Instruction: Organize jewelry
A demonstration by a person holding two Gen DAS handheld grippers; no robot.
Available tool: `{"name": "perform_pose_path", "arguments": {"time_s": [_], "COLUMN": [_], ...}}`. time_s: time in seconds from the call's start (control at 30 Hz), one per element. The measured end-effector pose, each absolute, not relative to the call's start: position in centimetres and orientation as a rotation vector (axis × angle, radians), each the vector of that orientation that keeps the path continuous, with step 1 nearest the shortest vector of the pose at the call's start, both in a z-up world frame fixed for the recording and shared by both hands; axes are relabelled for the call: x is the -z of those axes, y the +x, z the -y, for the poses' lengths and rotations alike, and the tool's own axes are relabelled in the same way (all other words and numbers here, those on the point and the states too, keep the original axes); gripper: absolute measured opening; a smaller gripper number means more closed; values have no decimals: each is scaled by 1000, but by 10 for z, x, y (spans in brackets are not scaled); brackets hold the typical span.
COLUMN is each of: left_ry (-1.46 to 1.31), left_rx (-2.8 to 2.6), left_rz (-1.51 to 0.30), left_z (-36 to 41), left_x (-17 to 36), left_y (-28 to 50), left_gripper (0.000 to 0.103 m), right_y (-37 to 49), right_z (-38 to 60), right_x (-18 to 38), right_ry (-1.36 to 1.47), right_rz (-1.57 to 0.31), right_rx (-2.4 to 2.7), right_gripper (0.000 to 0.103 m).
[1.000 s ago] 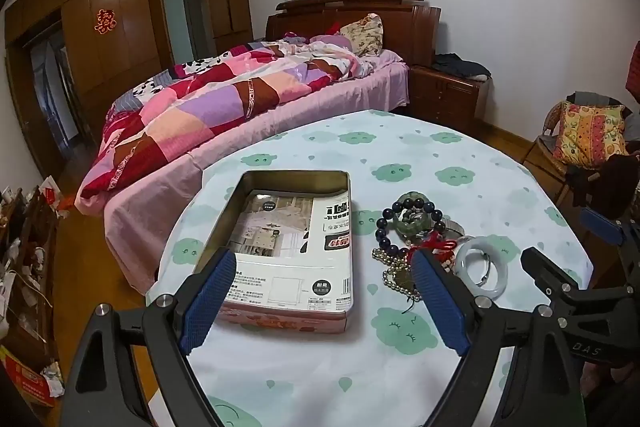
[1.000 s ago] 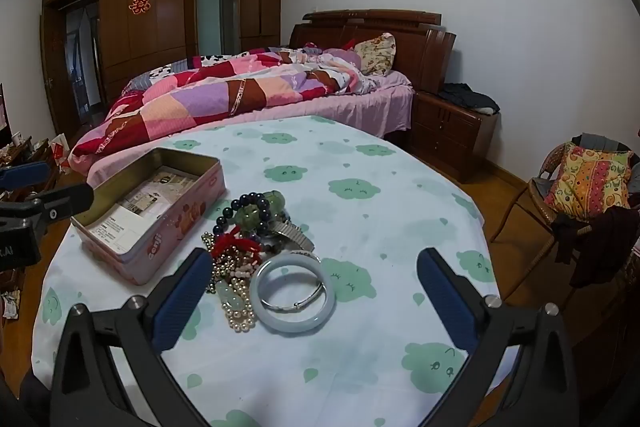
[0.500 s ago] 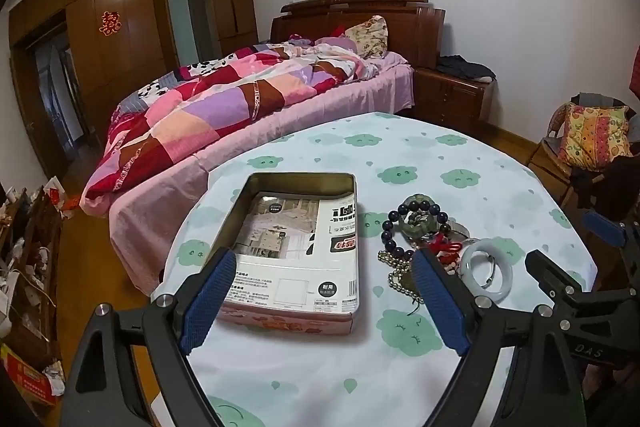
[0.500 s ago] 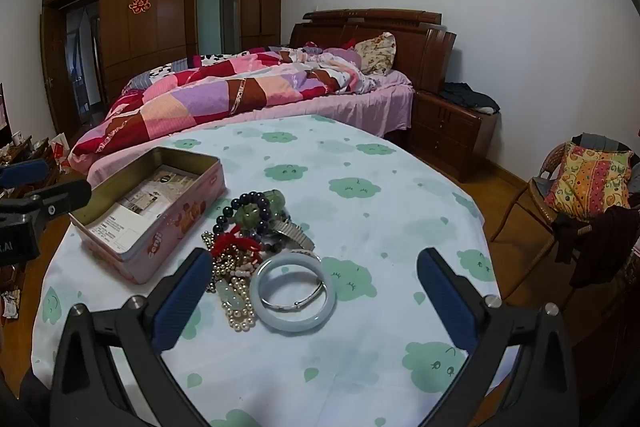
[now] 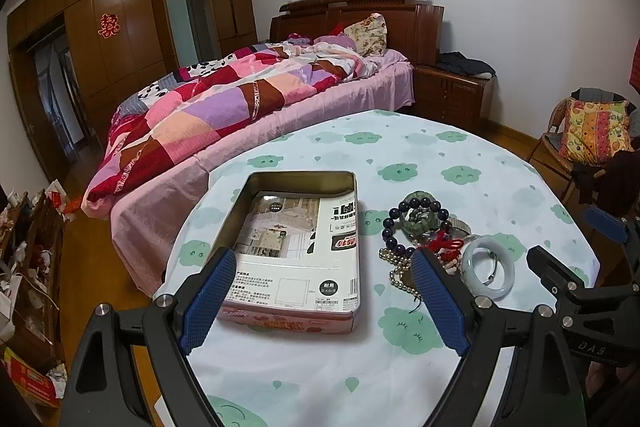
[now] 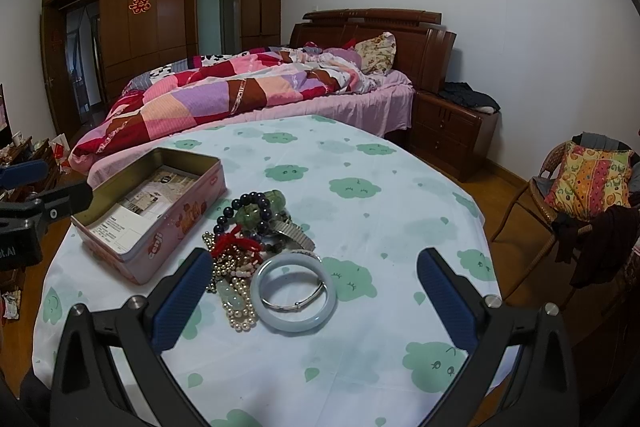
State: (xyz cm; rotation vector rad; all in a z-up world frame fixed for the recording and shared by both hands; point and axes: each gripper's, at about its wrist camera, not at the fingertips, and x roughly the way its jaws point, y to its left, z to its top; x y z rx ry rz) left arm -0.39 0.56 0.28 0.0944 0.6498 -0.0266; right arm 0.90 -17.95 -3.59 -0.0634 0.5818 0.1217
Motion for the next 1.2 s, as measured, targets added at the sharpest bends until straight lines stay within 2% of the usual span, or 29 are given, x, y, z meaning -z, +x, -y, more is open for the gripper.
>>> {"name": "perform_pose_path", "arguments": {"time_s": [1.2], "left_ry": [135], "left_rx": [11], "left_rz": [-654], "left_z": [8], "left_x": [2], "left_y": [-3], "left_gripper": [89], "right_y": [4], "right_z": [173], "right_x": [35], "right_ry": [-92], "right_rz": [-584], "right_rx": [-133], "right_gripper": [103]}}
